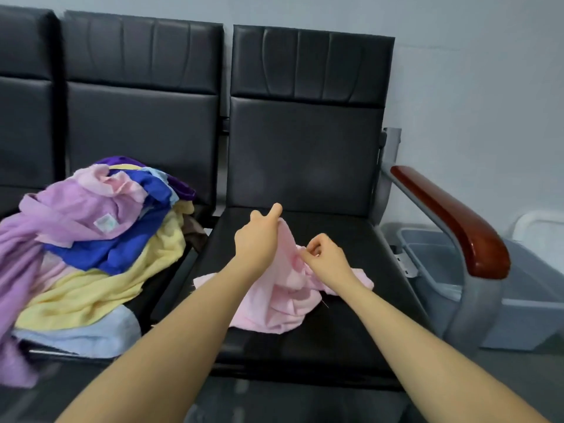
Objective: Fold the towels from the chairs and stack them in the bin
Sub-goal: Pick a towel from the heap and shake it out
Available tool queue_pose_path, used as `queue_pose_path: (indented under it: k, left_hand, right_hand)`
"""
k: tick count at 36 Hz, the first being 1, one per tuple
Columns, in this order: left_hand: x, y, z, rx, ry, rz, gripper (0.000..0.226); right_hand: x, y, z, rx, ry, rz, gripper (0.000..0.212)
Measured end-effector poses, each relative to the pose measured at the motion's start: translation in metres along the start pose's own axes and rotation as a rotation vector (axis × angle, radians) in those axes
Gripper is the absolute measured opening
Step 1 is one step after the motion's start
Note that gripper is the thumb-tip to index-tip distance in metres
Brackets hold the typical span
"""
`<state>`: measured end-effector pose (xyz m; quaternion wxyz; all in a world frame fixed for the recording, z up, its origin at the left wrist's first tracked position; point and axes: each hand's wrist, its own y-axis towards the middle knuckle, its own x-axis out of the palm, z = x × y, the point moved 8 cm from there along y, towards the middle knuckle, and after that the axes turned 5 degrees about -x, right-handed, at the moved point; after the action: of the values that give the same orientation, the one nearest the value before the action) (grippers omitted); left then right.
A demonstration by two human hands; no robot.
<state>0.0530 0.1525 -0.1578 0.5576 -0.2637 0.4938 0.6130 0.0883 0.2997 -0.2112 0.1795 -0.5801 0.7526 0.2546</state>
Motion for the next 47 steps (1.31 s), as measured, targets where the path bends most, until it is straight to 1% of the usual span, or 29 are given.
queue_pose_path:
  k: [1, 3, 4, 5, 8, 10, 11, 12, 14, 16, 17, 19, 20, 21, 22, 23, 24, 25, 27, 28, 30, 33, 35, 36, 39, 41, 42, 45, 47]
  left_hand:
    - [0.002, 0.000, -0.001, -0.011, -0.010, -0.004, 0.024]
    - [0.004, -0.001, -0.004, -0.034, -0.041, -0.015, 0.021]
    - [0.006, -0.002, -0.006, -0.043, -0.054, -0.025, 0.021]
    - [0.007, -0.003, -0.007, -0.054, -0.064, -0.031, 0.020]
    - [0.008, -0.005, -0.010, -0.078, -0.077, -0.051, 0.023]
    - [0.009, -0.007, -0.009, -0.056, -0.077, -0.091, 0.025]
    - [0.010, -0.007, -0.009, -0.040, -0.101, -0.112, 0.026]
    - [0.011, -0.007, -0.010, -0.034, -0.151, -0.138, 0.027]
    - [0.015, -0.007, -0.012, -0.028, -0.257, -0.203, 0.029]
    - [0.018, -0.009, -0.012, -0.008, -0.302, -0.259, 0.030]
    - [0.017, -0.011, -0.011, 0.002, -0.298, -0.281, 0.032]
    - [0.015, -0.012, -0.009, 0.019, -0.268, -0.305, 0.039]
    - [0.014, -0.012, -0.011, 0.003, -0.247, -0.317, 0.041]
    - [0.013, -0.012, -0.012, -0.002, -0.232, -0.320, 0.039]
    - [0.011, -0.011, -0.014, -0.004, -0.218, -0.315, 0.030]
    - [0.011, -0.009, -0.016, 0.008, -0.192, -0.301, 0.017]
    - [0.007, -0.007, -0.016, 0.034, -0.181, -0.265, 0.014]
    - [0.004, -0.006, -0.017, 0.060, -0.162, -0.218, 0.018]
    - [-0.007, -0.004, -0.018, 0.065, -0.169, -0.128, 0.015]
    - [-0.014, -0.005, -0.017, 0.063, -0.157, -0.084, 0.019]
    - [-0.027, -0.008, -0.014, 0.060, -0.142, -0.020, 0.023]
    - [-0.043, -0.012, 0.002, 0.108, -0.182, 0.049, 0.023]
    - [-0.053, -0.016, 0.020, 0.178, -0.235, 0.059, 0.021]
    - [-0.057, -0.017, 0.030, 0.222, -0.274, 0.044, 0.020]
    - [-0.065, -0.021, 0.054, 0.302, -0.413, -0.014, 0.017]
    - [-0.066, -0.018, 0.059, 0.277, -0.526, -0.035, 0.012]
    - [-0.066, -0.016, 0.058, 0.258, -0.558, -0.032, 0.010]
    - [-0.064, -0.009, 0.048, 0.178, -0.665, -0.028, 0.010]
    - [-0.057, -0.010, 0.040, 0.135, -0.748, -0.094, 0.017]
  right_hand:
    - [0.005, 0.000, 0.003, 0.012, -0.088, -0.028, 0.022]
    - [0.017, -0.004, 0.010, 0.076, -0.207, -0.144, 0.043]
    - [0.022, -0.008, 0.012, 0.107, -0.232, -0.196, 0.048]
    - [0.026, -0.010, 0.012, 0.121, -0.257, -0.242, 0.048]
    - [0.033, -0.020, 0.005, 0.050, -0.332, -0.360, 0.042]
    - [0.038, -0.025, 0.005, 0.024, -0.373, -0.435, 0.043]
    - [0.040, -0.026, 0.005, 0.000, -0.396, -0.450, 0.042]
    - [0.040, -0.027, 0.004, -0.026, -0.436, -0.443, 0.035]
    - [0.036, -0.025, -0.001, -0.091, -0.488, -0.378, 0.013]
    - [0.030, -0.024, -0.004, -0.123, -0.480, -0.311, 0.029]
    - [0.027, -0.024, -0.005, -0.122, -0.454, -0.285, 0.033]
    - [0.016, -0.021, -0.004, -0.128, -0.360, -0.178, 0.029]
    - [0.007, -0.019, -0.004, -0.123, -0.288, -0.086, 0.027]
    - [-0.003, -0.018, -0.002, -0.100, -0.222, 0.011, 0.028]
    - [-0.012, -0.018, -0.001, -0.080, -0.180, 0.092, 0.030]
    - [-0.021, -0.018, -0.001, -0.066, -0.165, 0.163, 0.032]
    - [-0.030, -0.019, -0.002, -0.060, -0.164, 0.229, 0.032]
    - [-0.040, -0.020, -0.003, -0.049, -0.155, 0.293, 0.031]
    - [-0.058, -0.023, -0.006, -0.020, -0.091, 0.411, 0.029]
    - [-0.067, -0.024, -0.009, -0.017, -0.047, 0.464, 0.028]
    - [-0.078, -0.025, -0.015, -0.032, 0.040, 0.524, 0.027]
    - [-0.083, -0.024, -0.027, -0.035, 0.206, 0.562, 0.024]
    - [-0.083, -0.024, -0.039, -0.056, 0.347, 0.535, 0.023]
    - [-0.081, -0.025, -0.048, -0.076, 0.393, 0.488, 0.024]
    - [-0.068, -0.025, -0.074, -0.174, 0.405, 0.279, 0.024]
    - [-0.058, -0.027, -0.084, -0.229, 0.367, 0.161, 0.016]
    - [-0.056, -0.028, -0.087, -0.243, 0.344, 0.129, 0.013]
    - [-0.062, -0.026, -0.080, -0.255, 0.269, 0.108, 0.013]
    - [-0.065, -0.027, -0.073, -0.259, 0.220, 0.091, 0.012]
